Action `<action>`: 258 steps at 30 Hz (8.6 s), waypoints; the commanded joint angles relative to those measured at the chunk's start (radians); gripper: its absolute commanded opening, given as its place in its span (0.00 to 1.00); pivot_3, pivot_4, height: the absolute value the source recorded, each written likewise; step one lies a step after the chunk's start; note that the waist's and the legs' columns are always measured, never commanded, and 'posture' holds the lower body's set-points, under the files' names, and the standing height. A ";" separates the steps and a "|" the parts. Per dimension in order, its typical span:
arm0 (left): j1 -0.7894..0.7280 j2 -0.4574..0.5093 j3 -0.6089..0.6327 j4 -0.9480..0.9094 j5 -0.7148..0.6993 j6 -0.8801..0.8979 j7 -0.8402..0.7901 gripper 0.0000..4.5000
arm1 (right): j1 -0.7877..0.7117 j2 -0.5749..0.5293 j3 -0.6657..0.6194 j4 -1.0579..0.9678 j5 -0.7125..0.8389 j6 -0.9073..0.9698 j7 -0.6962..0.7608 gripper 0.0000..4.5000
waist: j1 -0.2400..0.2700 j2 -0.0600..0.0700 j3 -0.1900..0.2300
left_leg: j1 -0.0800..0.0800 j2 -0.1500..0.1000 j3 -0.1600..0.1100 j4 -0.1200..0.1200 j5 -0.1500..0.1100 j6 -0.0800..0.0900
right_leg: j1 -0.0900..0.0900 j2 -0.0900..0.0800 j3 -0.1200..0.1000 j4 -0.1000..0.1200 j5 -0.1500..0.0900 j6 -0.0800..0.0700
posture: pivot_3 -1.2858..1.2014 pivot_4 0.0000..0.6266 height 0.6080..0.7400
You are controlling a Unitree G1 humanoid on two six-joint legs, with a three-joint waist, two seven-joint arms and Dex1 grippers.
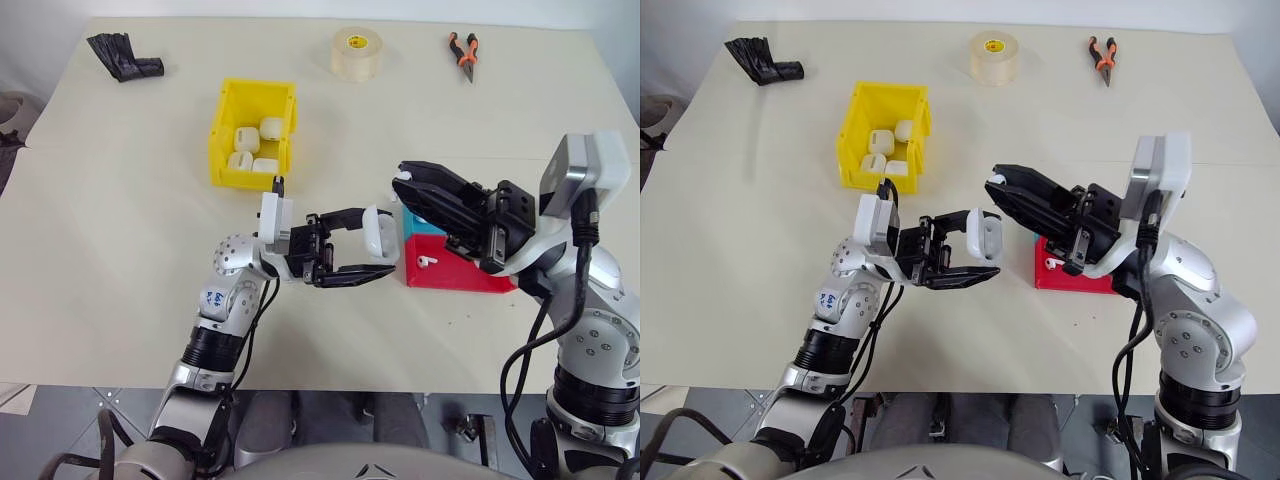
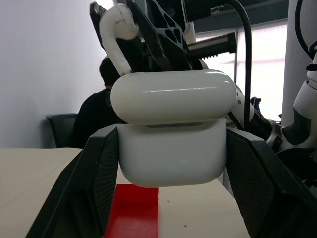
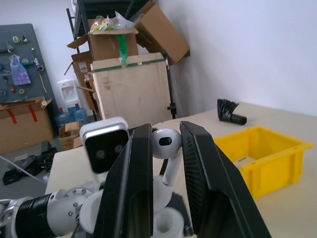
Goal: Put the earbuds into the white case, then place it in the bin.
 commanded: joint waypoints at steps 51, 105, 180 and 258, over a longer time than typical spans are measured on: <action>-0.019 -0.034 0.033 -0.045 -0.012 -0.006 0.038 0.63 | 0.126 -0.100 0.068 0.058 -0.042 -0.134 0.119 0.62 | 0.001 0.000 0.000 | 0.000 0.000 0.000 0.000 0.000 0.000 | 0.000 0.000 0.000 0.000 0.000 0.000 | 0.52 0.24 1.00; 0.079 0.031 0.024 -0.045 0.067 -0.169 0.091 0.63 | -0.734 -0.346 0.552 1.377 -1.131 -0.655 0.630 0.99 | -0.006 0.001 0.000 | -0.001 0.001 0.002 -0.001 0.000 0.000 | -0.001 0.000 0.000 -0.002 0.000 0.000 | 0.52 0.24 1.00; -0.053 0.016 0.049 0.032 0.023 -0.043 0.085 0.63 | -0.123 -0.013 -0.191 0.215 0.126 0.352 0.176 0.13 | 0.000 0.003 0.001 | -0.001 0.000 0.000 0.000 0.000 0.000 | -0.001 0.000 0.000 0.000 0.000 0.000 | 0.52 0.24 1.00; -0.122 0.282 -0.134 -0.065 0.342 0.112 0.100 0.63 | -0.127 -0.232 0.210 0.180 -0.256 -0.004 0.279 0.01 | -0.001 0.002 0.001 | 0.000 0.000 0.001 -0.001 0.000 0.000 | -0.001 0.000 0.000 -0.001 0.000 0.000 | 0.52 0.24 1.00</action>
